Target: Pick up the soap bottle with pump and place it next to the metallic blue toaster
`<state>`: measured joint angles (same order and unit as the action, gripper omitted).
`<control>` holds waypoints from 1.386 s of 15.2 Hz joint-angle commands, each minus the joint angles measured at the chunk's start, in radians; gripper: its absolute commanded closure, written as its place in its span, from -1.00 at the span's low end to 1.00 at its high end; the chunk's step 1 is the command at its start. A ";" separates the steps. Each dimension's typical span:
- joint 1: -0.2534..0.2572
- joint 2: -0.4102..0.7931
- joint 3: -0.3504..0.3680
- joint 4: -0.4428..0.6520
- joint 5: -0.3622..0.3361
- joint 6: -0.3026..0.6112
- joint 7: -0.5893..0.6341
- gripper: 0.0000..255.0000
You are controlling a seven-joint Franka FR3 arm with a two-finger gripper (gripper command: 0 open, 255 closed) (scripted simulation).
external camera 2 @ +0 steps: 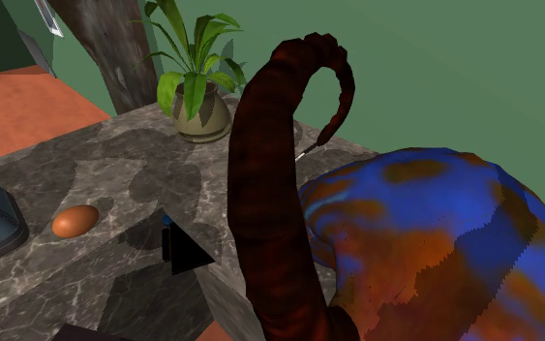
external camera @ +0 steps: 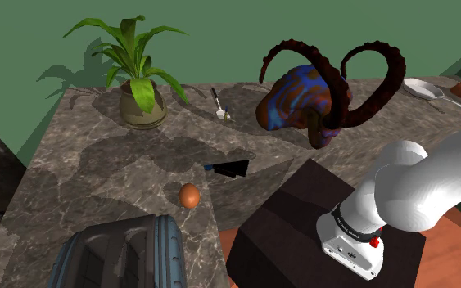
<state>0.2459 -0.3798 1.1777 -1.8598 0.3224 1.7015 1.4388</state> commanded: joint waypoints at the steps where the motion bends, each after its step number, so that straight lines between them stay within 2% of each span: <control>1: -0.002 0.000 0.009 -0.024 0.002 0.027 -0.001 1.00; 12: -0.013 0.005 0.064 -0.157 0.018 0.171 -0.006 1.00; 21: -0.059 0.032 0.151 -0.247 0.016 0.294 0.003 1.00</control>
<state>0.1958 -0.3521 1.3159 -2.0944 0.3392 1.9774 1.4417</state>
